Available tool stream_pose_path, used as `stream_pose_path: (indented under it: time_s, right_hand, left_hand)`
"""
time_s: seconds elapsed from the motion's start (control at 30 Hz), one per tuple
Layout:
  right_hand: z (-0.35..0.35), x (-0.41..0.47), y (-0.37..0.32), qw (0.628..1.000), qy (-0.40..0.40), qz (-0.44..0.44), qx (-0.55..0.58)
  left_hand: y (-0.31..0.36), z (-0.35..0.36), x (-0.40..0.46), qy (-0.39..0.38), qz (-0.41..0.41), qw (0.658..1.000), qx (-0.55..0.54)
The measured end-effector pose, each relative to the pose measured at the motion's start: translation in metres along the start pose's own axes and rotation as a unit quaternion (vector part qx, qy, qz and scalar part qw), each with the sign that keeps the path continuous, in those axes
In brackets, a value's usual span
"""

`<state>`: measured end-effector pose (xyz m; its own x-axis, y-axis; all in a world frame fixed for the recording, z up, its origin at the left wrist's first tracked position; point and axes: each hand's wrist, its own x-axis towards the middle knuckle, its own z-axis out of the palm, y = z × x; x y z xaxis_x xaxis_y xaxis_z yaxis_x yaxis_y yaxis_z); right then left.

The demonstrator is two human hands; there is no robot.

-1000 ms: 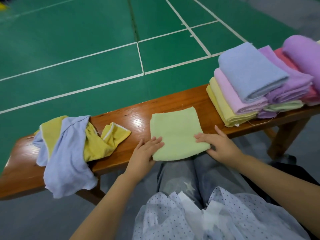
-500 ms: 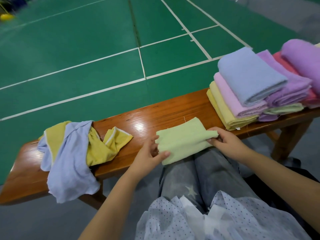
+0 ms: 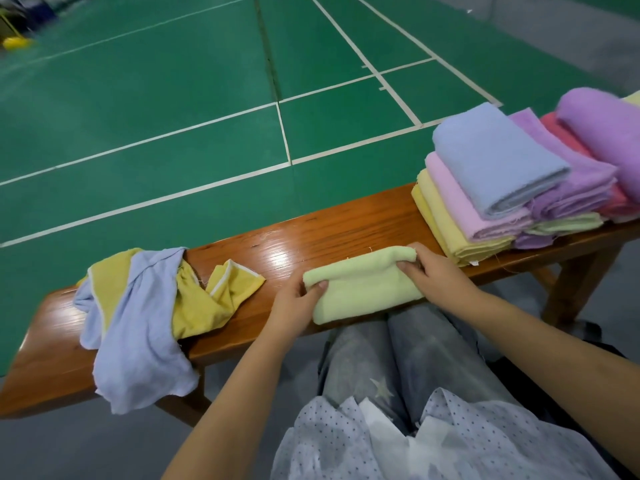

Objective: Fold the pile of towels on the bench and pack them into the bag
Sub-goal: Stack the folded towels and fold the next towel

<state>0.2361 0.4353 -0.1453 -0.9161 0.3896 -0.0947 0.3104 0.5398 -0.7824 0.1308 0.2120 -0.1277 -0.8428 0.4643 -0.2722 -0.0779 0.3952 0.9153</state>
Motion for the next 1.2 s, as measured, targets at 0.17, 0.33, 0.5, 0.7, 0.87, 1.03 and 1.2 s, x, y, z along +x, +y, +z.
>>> stream_pose_path:
  time_s: [0.17,0.33,0.5,0.7,0.87,1.03,1.2]
  right_hand:
    - [0.007,0.007,-0.002,0.996,0.024,0.072,-0.053]
    - [0.005,0.006,-0.003,0.990,0.012,0.121,-0.071]
    - [0.019,-0.002,-0.018,0.983,-0.026,0.172,-0.059]
    - [0.047,-0.021,-0.031,0.961,0.017,0.236,0.146]
    - [0.075,-0.033,-0.042,0.922,-0.005,0.277,0.270]
    - [0.080,-0.045,-0.050,0.900,-0.049,0.294,0.317]
    - [0.074,-0.057,-0.046,0.907,-0.125,0.292,0.278]
  left_hand:
    - [0.002,0.015,0.015,0.050,-0.022,0.994,0.099]
    - [-0.002,0.022,0.024,0.093,-0.031,0.980,0.174]
    - [-0.005,0.020,0.030,0.169,-0.078,0.974,0.133]
    - [-0.016,0.016,-0.012,0.352,-0.017,0.934,-0.064]
    - [-0.035,0.031,-0.050,0.265,-0.126,0.951,-0.097]
    - [-0.039,0.038,-0.058,0.069,-0.237,0.921,-0.301]
    - [-0.041,0.036,-0.053,0.026,-0.212,0.889,-0.404]
